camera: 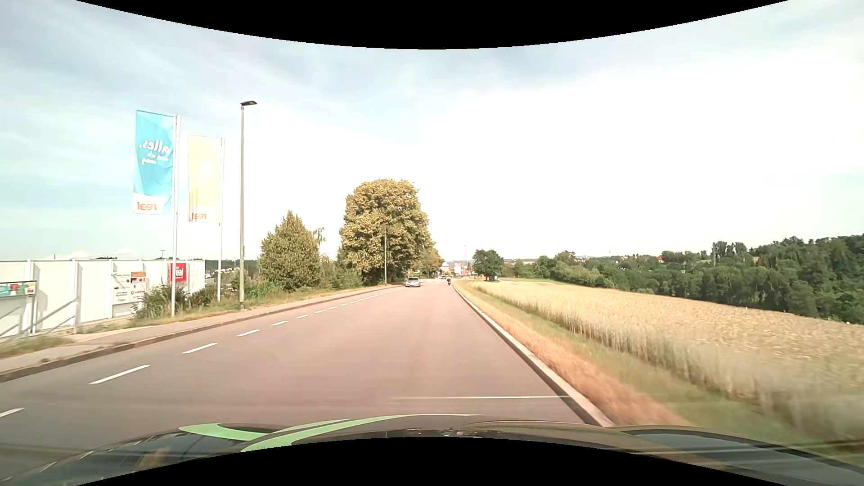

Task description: Follow the waypoints while adhering to traffic rules and regulations

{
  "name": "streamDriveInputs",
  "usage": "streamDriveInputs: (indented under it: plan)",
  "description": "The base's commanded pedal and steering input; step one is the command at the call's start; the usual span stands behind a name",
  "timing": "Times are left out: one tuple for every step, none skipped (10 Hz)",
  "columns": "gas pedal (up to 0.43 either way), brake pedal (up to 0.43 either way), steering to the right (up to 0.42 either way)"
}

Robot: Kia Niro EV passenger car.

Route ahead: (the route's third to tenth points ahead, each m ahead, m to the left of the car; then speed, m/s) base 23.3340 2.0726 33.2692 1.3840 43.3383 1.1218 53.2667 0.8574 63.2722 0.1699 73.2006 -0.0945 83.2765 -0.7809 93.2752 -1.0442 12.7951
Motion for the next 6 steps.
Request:
streamDriveInputs:
  plan:
    - [0.0,0.0,0.001]
    - [0.0,0.0,0.0]
    - [0.0,0.0,0.0]
    - [0.0,0.0,0.0]
    - [0.0,0.0,0.0]
    - [0.0,0.0,0.0]
